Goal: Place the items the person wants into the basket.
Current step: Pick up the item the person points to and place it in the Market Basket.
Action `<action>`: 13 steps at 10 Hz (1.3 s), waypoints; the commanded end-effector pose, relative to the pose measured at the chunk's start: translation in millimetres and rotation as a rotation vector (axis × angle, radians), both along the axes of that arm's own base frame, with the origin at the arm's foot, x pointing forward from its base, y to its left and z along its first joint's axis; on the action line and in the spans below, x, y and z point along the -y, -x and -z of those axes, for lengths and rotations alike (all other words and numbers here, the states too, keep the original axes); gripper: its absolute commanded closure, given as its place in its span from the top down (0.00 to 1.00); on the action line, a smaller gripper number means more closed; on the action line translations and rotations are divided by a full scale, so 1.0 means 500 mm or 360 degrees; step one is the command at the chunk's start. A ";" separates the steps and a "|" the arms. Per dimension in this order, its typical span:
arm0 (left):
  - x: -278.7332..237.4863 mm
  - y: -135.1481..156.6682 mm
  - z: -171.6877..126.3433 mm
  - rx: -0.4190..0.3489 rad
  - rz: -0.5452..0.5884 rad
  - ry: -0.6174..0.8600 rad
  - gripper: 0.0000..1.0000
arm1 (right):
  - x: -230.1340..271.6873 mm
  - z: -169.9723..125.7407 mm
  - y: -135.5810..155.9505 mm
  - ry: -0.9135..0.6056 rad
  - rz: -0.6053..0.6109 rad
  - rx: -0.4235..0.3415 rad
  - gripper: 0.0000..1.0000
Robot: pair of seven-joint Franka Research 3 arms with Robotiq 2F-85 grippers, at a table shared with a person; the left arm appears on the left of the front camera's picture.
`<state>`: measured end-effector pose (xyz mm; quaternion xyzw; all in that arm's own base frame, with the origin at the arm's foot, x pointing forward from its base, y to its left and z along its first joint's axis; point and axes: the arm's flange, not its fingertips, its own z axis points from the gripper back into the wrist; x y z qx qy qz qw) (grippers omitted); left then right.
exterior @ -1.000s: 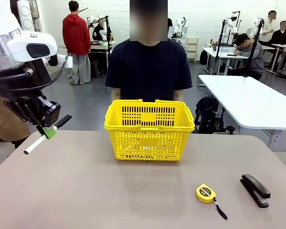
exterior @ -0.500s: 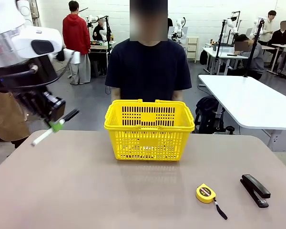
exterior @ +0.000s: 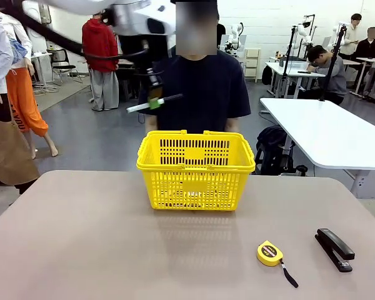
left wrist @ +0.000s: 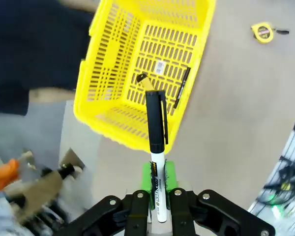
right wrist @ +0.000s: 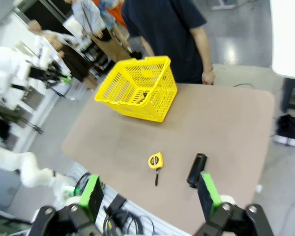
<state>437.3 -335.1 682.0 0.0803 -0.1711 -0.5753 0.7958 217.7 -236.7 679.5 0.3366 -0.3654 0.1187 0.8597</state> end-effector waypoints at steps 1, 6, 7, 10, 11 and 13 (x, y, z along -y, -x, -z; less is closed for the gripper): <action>0.087 -0.037 -0.045 -0.0079 0.0312 -0.0232 0.12 | -0.001 -0.001 0.000 -0.0027 -0.0015 0.0023 1.00; 0.122 -0.062 -0.050 -0.0137 0.0501 -0.0186 0.12 | -0.001 -0.001 0.000 -0.0027 -0.0015 0.0023 1.00; 0.129 -0.056 0.006 -0.0191 0.0539 -0.0265 0.12 | -0.001 -0.001 0.000 -0.0027 -0.0015 0.0023 1.00; 0.129 -0.056 0.006 -0.0191 0.0539 -0.0265 0.12 | -0.001 -0.001 0.000 -0.0027 -0.0015 0.0023 1.00; 0.128 -0.061 0.002 -0.0184 0.0540 -0.0255 0.12 | -0.001 -0.001 0.000 -0.0027 -0.0015 0.0023 1.00; 0.081 -0.163 0.141 -0.0423 0.0505 -0.0241 0.12 | -0.001 -0.001 0.000 -0.0027 -0.0015 0.0023 1.00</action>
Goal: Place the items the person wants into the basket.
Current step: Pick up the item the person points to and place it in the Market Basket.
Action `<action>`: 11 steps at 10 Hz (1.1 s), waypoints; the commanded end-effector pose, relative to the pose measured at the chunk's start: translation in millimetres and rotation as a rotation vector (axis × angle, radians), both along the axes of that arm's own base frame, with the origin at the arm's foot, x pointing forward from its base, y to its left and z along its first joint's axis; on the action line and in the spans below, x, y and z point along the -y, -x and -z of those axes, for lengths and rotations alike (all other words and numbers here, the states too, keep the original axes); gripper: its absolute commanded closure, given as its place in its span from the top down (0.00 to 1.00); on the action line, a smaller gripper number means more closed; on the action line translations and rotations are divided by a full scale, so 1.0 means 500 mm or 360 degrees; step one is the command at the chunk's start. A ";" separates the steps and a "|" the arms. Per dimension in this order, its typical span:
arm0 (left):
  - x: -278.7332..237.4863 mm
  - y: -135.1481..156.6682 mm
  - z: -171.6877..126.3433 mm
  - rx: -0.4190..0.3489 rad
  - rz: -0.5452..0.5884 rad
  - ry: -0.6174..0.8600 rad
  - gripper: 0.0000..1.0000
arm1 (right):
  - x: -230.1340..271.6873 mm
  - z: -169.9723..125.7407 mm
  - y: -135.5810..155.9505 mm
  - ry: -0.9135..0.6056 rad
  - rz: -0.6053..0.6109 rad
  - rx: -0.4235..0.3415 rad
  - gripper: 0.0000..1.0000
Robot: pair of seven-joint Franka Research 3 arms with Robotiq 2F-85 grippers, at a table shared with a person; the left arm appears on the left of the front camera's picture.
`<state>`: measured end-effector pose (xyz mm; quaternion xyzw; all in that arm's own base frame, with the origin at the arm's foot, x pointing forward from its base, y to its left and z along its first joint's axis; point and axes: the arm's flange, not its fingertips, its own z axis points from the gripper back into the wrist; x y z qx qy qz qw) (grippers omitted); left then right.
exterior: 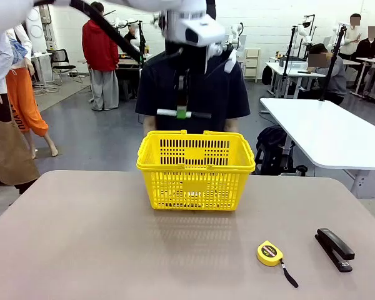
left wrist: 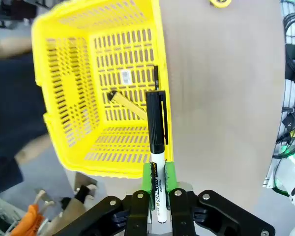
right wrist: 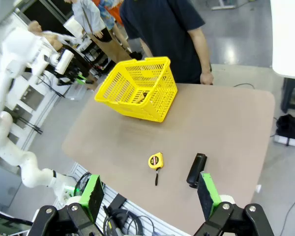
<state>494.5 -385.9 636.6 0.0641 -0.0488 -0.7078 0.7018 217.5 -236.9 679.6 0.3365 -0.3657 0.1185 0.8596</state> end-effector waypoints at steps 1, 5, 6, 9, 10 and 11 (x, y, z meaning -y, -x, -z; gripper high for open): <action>-0.023 -0.075 0.080 -0.0047 0.0066 0.0043 0.12 | -0.001 -0.001 -0.001 -0.0026 -0.0016 0.0022 1.00; -0.025 -0.155 0.190 -0.0039 0.0173 0.0091 0.12 | -0.001 -0.001 -0.001 -0.0026 -0.0016 0.0022 1.00; -0.034 -0.172 0.218 -0.0065 0.0170 0.0093 0.12 | -0.001 -0.001 -0.001 -0.0026 -0.0016 0.0022 1.00; -0.036 -0.203 0.284 -0.0169 0.0151 0.0111 0.12 | -0.001 -0.001 -0.001 -0.0026 -0.0016 0.0022 1.00; -0.039 -0.218 0.295 -0.0210 0.0124 0.0101 0.12 | -0.001 -0.001 -0.001 -0.0026 -0.0016 0.0022 1.00; -0.046 -0.235 0.303 -0.0257 0.0107 0.0133 0.12 | -0.001 -0.001 -0.001 -0.0026 -0.0016 0.0022 1.00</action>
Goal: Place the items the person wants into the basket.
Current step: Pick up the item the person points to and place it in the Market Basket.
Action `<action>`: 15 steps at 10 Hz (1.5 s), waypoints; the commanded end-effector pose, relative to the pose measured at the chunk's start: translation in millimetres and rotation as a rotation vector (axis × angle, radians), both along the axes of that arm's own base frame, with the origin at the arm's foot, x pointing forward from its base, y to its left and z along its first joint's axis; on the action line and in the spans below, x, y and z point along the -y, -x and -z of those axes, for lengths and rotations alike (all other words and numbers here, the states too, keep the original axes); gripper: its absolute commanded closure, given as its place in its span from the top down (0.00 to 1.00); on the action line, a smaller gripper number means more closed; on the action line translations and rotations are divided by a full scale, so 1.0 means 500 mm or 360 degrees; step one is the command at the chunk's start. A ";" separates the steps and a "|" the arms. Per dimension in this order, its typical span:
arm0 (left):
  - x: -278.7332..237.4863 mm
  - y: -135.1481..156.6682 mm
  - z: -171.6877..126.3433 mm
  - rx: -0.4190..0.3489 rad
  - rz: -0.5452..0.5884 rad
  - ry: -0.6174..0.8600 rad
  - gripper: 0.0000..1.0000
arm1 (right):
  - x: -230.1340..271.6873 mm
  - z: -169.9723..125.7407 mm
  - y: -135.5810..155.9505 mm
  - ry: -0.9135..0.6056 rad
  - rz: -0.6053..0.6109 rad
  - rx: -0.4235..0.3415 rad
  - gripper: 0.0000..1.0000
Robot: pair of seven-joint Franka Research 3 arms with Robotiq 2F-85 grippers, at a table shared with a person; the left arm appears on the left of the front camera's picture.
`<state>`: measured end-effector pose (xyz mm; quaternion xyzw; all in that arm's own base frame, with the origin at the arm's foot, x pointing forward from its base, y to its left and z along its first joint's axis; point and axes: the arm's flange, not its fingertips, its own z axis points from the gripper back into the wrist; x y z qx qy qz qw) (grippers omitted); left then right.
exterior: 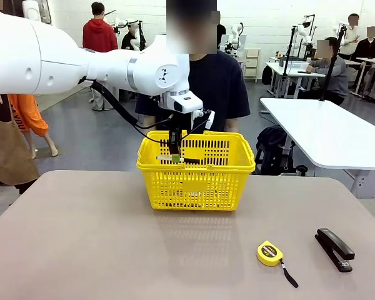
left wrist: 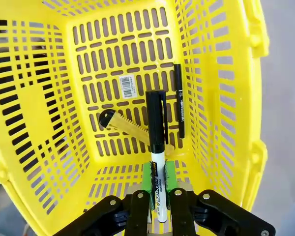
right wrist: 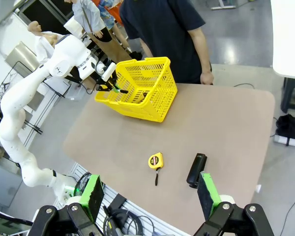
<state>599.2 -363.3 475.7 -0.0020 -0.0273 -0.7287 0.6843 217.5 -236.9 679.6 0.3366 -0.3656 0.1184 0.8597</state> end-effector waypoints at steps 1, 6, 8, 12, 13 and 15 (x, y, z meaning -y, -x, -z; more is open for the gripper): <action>-0.005 -0.038 -0.012 -0.0077 0.0000 0.0040 0.12 | -0.001 -0.001 -0.001 -0.0026 -0.0016 0.0023 1.00; -0.009 -0.054 -0.005 -0.0103 -0.0003 0.0028 1.00 | -0.001 -0.001 -0.001 -0.0026 -0.0016 0.0023 1.00; -0.015 -0.055 -0.004 -0.0101 0.0009 0.0035 1.00 | -0.001 -0.001 -0.001 -0.0026 -0.0016 0.0023 1.00; -0.014 -0.033 -0.030 -0.0049 0.0007 0.0013 1.00 | -0.001 -0.001 -0.001 -0.0026 -0.0016 0.0023 1.00; -0.015 -0.015 -0.065 -0.0053 -0.0023 0.0013 1.00 | -0.001 -0.001 -0.001 -0.0026 -0.0016 0.0023 1.00; -0.047 0.107 -0.246 0.0149 -0.0066 0.0088 1.00 | -0.001 -0.001 -0.001 -0.0026 -0.0016 0.0023 1.00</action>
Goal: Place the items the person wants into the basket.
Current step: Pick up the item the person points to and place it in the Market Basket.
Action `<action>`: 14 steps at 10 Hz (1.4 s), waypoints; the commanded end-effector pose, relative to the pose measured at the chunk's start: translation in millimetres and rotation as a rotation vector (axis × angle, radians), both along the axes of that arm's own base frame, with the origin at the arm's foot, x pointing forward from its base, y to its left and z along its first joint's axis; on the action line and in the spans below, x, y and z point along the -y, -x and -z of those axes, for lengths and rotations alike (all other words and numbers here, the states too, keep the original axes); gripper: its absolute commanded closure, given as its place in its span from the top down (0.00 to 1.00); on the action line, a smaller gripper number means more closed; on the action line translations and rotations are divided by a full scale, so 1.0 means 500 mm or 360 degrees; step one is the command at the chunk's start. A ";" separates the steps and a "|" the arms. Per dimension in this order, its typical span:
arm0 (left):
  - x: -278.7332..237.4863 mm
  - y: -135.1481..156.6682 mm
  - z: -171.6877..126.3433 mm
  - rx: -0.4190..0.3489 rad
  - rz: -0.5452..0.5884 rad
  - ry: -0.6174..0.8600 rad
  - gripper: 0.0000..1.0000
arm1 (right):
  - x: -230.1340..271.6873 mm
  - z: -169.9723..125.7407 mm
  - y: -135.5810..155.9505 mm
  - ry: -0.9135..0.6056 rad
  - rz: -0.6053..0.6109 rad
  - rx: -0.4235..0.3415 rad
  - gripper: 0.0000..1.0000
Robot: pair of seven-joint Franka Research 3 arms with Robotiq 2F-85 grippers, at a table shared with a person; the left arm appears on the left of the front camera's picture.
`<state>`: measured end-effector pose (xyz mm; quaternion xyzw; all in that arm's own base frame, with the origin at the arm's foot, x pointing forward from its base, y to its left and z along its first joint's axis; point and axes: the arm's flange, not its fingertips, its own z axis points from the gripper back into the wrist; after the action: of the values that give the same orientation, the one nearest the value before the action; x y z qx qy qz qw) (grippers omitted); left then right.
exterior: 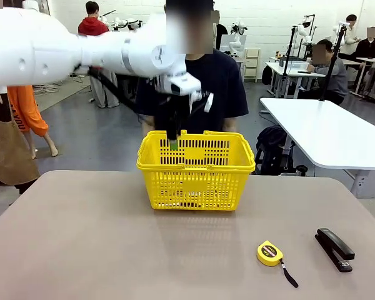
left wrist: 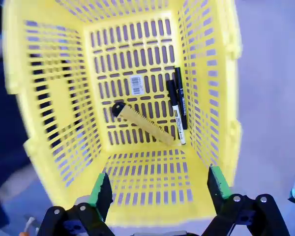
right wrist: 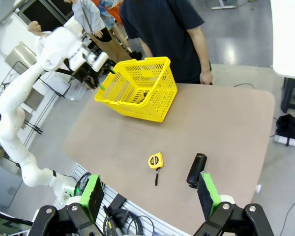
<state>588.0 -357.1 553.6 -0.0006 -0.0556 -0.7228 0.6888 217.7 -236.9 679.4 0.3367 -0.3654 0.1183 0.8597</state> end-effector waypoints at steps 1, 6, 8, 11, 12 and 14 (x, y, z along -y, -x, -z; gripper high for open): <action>-0.076 0.143 -0.180 0.0170 -0.0086 0.0067 1.00 | -0.001 -0.001 0.000 -0.0026 -0.0016 0.0024 1.00; -0.484 0.362 -0.302 0.0342 -0.0406 0.0447 1.00 | -0.001 -0.001 0.000 -0.0026 -0.0016 0.0024 1.00; -0.580 0.443 -0.237 0.0358 -0.0471 0.0536 1.00 | -0.001 -0.001 0.000 -0.0026 -0.0016 0.0024 1.00; -0.605 0.503 -0.194 0.0398 -0.0577 0.0572 1.00 | -0.001 -0.001 0.000 -0.0026 -0.0016 0.0024 1.00; -0.570 0.481 -0.207 0.0442 -0.0647 0.0457 1.00 | -0.001 -0.001 0.000 -0.0026 -0.0016 0.0024 1.00; -0.626 0.492 -0.188 0.0348 -0.0540 0.0557 1.00 | -0.001 -0.001 0.000 -0.0026 -0.0016 0.0024 1.00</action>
<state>338.2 -53.0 646.5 -0.0268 -0.2576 -0.5666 0.7822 217.3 -237.3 679.4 0.3370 -0.3656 0.1182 0.8596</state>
